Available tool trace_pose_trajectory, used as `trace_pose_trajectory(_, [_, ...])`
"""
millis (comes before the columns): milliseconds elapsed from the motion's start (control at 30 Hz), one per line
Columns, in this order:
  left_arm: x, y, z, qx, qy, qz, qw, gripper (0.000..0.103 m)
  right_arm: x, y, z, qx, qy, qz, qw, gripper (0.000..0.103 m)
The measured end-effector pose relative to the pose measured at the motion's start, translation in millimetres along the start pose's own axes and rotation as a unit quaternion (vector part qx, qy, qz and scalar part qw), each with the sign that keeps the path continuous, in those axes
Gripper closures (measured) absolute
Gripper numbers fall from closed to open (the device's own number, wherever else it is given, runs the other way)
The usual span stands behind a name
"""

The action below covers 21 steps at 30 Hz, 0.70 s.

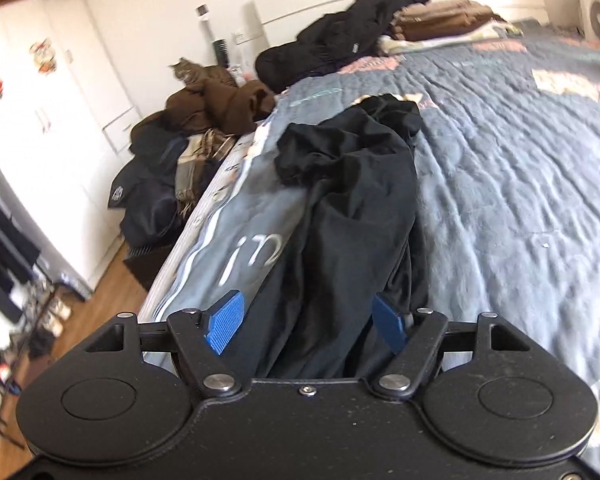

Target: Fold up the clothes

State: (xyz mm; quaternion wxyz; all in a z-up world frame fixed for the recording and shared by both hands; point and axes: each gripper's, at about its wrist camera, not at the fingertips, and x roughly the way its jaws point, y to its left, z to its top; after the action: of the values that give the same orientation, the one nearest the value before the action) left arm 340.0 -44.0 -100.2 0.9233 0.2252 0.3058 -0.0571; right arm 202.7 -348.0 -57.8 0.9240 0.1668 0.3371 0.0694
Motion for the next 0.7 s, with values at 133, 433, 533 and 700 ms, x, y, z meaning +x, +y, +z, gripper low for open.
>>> trace_pose_trajectory(133, [30.0, -28.1, 20.2, 0.035, -0.016, 0.008, 0.9992, 0.033, 4.5, -7.8, -3.8, -0.009, -0.003, -0.009, 1.0, 0.0])
trace_pose_trajectory(433, [92.8, -95.7, 60.8, 0.086, -0.026, 0.004, 0.996, 0.033, 7.8, -17.2, 1.0, -0.003, -0.008, -0.011, 1.0, 0.0])
trace_pose_trajectory(533, [117.1, -109.2, 66.5, 0.095, -0.006, 0.025, 0.9951, 0.033, 8.5, -11.4, 3.8, -0.011, 0.002, -0.003, 1.0, 0.0])
trace_pose_trajectory(700, [148.2, -120.4, 72.0, 0.127, 0.007, 0.066, 0.9896, 0.033, 5.3, -1.6, 6.7, -0.033, 0.01, 0.027, 0.999, 0.0])
